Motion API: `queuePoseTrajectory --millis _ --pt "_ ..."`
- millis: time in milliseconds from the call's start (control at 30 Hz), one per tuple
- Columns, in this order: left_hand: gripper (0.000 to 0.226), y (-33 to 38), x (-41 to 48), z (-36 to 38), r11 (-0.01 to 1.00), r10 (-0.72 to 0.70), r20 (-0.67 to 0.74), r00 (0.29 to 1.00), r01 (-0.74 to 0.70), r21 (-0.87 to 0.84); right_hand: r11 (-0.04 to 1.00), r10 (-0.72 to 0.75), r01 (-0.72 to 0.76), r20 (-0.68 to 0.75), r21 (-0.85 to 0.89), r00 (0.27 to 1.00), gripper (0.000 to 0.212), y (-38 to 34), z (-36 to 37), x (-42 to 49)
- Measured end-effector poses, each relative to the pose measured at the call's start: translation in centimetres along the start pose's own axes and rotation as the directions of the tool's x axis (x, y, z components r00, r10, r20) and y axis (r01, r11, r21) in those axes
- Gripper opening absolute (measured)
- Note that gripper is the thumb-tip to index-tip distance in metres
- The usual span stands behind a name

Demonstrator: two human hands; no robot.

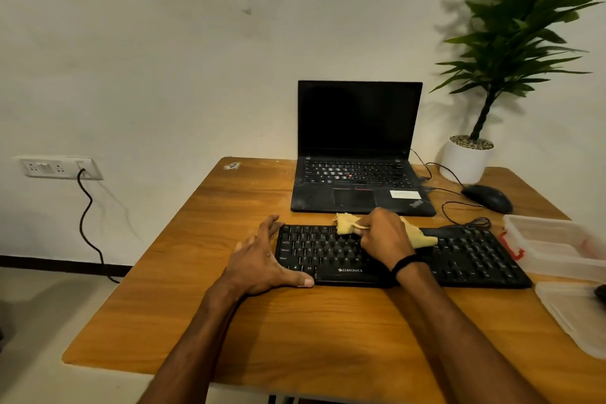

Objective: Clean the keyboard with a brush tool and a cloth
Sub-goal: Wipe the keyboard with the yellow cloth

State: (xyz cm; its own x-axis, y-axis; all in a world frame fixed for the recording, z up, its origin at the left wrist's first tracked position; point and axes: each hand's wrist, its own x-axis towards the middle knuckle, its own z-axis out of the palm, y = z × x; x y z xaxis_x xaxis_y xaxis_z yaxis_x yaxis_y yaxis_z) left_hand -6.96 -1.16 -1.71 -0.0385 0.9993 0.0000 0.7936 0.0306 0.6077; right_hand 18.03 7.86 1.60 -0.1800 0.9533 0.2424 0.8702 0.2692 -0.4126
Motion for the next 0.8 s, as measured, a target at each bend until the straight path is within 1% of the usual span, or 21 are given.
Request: queuePoseTrajectory --millis 67,167,233,300,333,367,400,433,467,500,533,567,600,633,667,700,733,767,800 --pt "0.159 0.1 0.1 0.1 1.000 0.001 0.004 1.000 -0.001 0.015 0.999 -0.035 0.035 -0.008 0.017 0.999 0.025 -1.1 0.5 -0.6" --pt "0.159 0.4 0.1 0.2 1.000 -0.006 0.009 1.000 0.006 0.023 0.986 -0.161 0.163 -0.034 0.048 0.986 0.022 -4.3 2.5 -1.1" --pt "0.159 0.5 0.0 0.1 1.000 -0.009 0.009 1.000 0.009 0.024 0.969 -0.223 0.226 -0.039 0.102 0.974 0.022 -6.7 4.0 -1.1" --pt "0.159 0.5 0.0 0.1 1.000 -0.009 0.015 1.000 0.008 0.019 0.958 -0.236 0.237 -0.026 0.162 0.971 0.023 -8.5 5.0 -0.8" --pt "0.159 0.4 -0.1 0.0 1.000 -0.010 0.016 1.000 0.010 0.011 0.957 -0.223 0.221 -0.009 0.189 0.975 0.021 -8.9 5.2 -0.5" --pt "0.158 0.4 -0.1 0.0 1.000 -0.009 0.013 1.000 0.009 0.003 0.953 -0.184 0.180 -0.004 0.242 0.983 0.018 -8.9 5.2 -0.2" --pt "0.157 0.4 -0.1 -0.1 1.000 -0.005 0.008 1.000 0.005 -0.001 0.935 -0.103 0.104 -0.021 0.340 0.994 0.016 -8.6 4.8 0.1" --pt "0.156 0.3 -0.1 -0.1 1.000 0.002 0.002 1.000 -0.002 -0.001 0.886 0.032 -0.001 -0.059 0.463 0.998 0.017 -8.2 4.2 0.5" --pt "0.155 0.3 0.0 -0.1 1.000 0.008 -0.001 1.000 -0.008 0.003 0.796 0.203 -0.104 -0.101 0.596 0.974 0.017 -7.5 3.4 1.0" --pt "0.154 0.2 0.0 -0.1 1.000 0.008 0.001 1.000 -0.008 0.012 0.698 0.374 -0.170 -0.152 0.696 0.915 0.017 -6.6 2.4 1.4" --pt "0.153 0.1 0.1 0.0 1.000 0.002 0.005 1.000 -0.002 0.022 0.642 0.497 -0.201 -0.201 0.740 0.844 0.018 -5.6 1.7 1.8" --pt "0.151 0.0 0.2 0.1 0.999 -0.009 0.007 1.000 0.008 0.038 0.657 0.549 -0.225 -0.253 0.719 0.797 0.019 -4.9 1.1 2.0" --pt "0.149 -0.1 0.2 0.2 0.998 -0.017 0.006 1.000 0.017 0.057 0.713 0.546 -0.243 -0.304 0.658 0.781 0.019 -4.4 0.8 2.2" --pt "0.147 -0.2 0.2 0.3 0.997 -0.020 0.003 1.000 0.020 0.077 0.787 0.487 -0.248 -0.322 0.565 0.812 0.018 -4.2 0.7 2.3" --pt "0.144 -0.2 0.2 0.4 0.996 -0.015 0.001 1.000 0.015 0.093 0.863 0.385 -0.230 -0.290 0.449 0.876 0.017 -4.3 0.7 2.2" --pt "0.141 -0.2 0.3 0.5 0.995 -0.007 0.003 1.000 0.007 0.104 0.932 0.265 -0.194 -0.210 0.306 0.941 0.016 -4.5 1.0 1.8" --pt "0.138 -0.2 0.3 0.5 0.994 0.002 0.004 1.000 -0.003 0.110 0.979 0.155 -0.138 -0.112 0.152 0.982 0.013 -4.9 1.4 1.3" --pt "0.136 -0.1 0.3 0.5 0.994 0.009 0.002 1.000 -0.009 0.112 0.997 0.072 -0.071 -0.039 0.016 0.997 0.016 -5.5 1.8 0.7" --pt "0.135 -0.1 0.4 0.5 0.994 0.012 -0.001 1.000 -0.012 0.112 0.996 0.013 -0.013 -0.003 -0.086 1.000 0.023 -6.0 2.3 0.1"
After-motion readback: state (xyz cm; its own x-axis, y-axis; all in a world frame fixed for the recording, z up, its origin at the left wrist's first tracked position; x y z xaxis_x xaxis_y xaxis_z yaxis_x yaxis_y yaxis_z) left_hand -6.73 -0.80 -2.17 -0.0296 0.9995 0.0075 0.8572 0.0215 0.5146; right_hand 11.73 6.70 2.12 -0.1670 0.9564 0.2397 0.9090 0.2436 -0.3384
